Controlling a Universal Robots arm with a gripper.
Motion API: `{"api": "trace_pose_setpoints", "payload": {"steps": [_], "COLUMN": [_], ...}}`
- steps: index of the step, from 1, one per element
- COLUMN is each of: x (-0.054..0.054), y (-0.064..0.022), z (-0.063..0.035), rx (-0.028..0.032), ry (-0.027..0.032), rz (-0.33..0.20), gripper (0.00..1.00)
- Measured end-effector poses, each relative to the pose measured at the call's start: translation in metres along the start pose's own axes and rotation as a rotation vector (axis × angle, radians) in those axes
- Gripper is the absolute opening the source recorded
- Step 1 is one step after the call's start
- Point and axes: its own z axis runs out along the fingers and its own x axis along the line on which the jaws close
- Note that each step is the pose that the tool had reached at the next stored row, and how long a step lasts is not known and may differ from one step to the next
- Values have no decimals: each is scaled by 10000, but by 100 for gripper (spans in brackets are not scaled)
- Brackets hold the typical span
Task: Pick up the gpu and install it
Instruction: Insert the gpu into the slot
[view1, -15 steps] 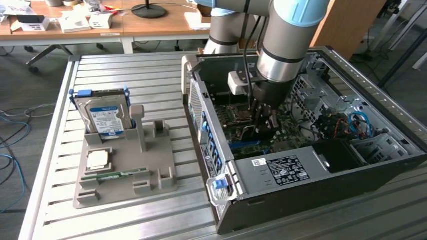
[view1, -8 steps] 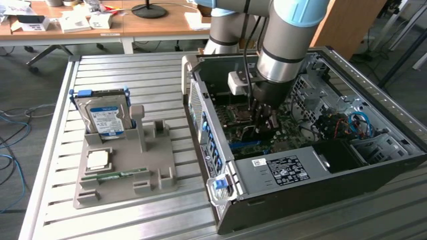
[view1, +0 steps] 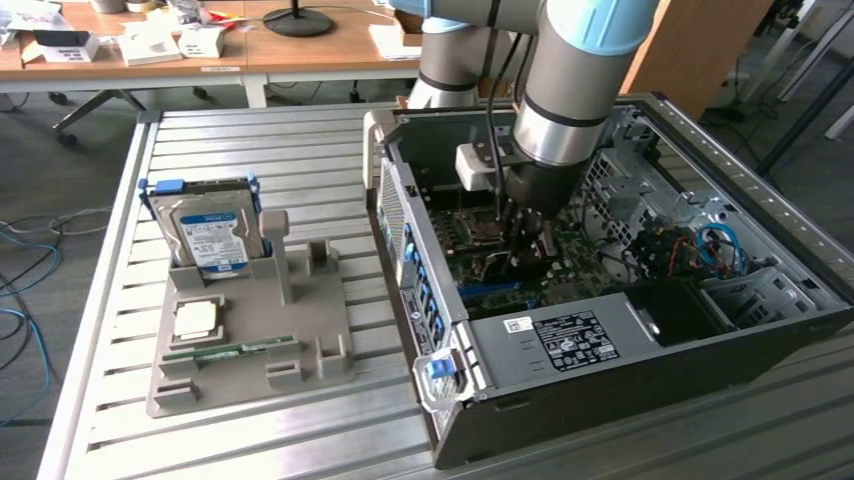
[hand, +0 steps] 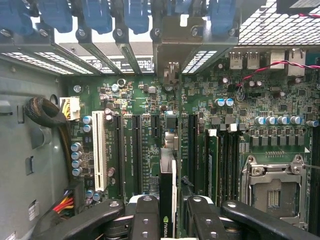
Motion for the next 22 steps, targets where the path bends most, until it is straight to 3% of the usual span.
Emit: {"api": "trace_pose_setpoints", "payload": {"steps": [22], "x": [0], "y": [2], "z": [4], "rx": [-1], "ry": [21], "rz": [0], "gripper": [26]}}
